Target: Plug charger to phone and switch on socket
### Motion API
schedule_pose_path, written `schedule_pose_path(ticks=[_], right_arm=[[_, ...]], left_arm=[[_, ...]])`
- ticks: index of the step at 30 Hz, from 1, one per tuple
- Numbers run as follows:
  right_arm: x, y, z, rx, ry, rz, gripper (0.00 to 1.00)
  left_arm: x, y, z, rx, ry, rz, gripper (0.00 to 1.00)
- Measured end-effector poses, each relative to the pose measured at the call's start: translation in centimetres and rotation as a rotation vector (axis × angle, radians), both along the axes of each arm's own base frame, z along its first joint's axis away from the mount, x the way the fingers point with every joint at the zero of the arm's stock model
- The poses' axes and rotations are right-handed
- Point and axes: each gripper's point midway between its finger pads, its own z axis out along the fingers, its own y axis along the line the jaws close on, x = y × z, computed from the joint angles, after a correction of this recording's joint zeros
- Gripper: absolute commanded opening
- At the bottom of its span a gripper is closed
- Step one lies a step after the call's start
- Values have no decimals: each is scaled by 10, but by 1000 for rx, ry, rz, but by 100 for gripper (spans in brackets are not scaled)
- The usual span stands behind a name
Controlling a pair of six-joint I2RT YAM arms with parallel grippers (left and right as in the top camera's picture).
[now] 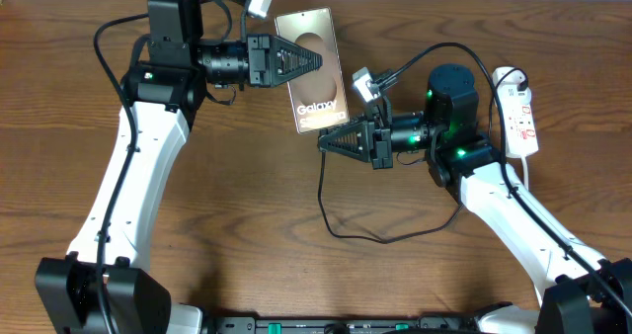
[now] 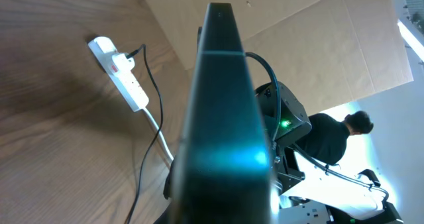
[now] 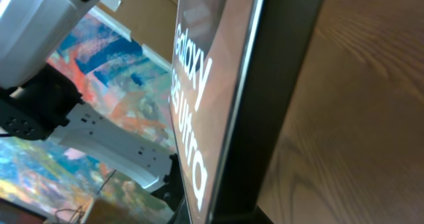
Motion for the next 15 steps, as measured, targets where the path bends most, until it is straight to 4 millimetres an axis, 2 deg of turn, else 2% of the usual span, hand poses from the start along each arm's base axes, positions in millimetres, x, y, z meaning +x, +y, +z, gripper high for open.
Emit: schedule_pose_path(ticks=[8, 15], right_arm=[[-13, -2, 4, 21, 14, 78, 1], [-17, -2, 6, 29, 9, 100, 1]], left_arm=[[2, 0, 3, -8, 1, 4, 7], [2, 0, 3, -9, 15, 5, 7]])
